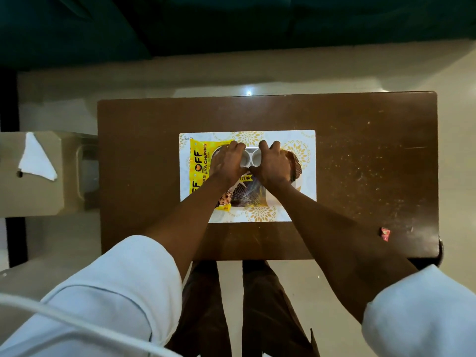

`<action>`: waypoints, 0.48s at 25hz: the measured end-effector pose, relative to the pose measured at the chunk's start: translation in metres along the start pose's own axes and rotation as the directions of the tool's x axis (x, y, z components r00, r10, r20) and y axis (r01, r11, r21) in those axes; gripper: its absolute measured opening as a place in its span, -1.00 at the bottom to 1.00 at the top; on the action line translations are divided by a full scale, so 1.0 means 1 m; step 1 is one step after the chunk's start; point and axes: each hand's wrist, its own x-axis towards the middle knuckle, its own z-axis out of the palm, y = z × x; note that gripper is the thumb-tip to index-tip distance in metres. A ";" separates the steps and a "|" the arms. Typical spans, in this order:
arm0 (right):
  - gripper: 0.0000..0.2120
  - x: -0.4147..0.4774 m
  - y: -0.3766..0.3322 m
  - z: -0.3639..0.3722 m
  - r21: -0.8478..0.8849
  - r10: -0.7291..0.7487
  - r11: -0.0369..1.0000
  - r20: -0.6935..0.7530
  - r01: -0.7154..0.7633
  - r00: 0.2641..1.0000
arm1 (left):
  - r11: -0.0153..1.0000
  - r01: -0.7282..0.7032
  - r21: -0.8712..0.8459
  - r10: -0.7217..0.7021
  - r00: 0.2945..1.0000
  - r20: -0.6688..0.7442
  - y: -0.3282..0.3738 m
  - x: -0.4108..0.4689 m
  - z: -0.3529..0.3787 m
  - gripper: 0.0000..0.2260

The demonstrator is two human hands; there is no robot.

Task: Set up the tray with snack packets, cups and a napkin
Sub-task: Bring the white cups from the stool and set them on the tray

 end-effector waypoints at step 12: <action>-0.27 -0.018 -0.029 -0.060 0.010 -0.042 0.999 0.011 0.042 0.999 | 0.971 0.227 -0.077 -0.224 0.974 0.038 -0.040 -0.069 -0.058 -0.35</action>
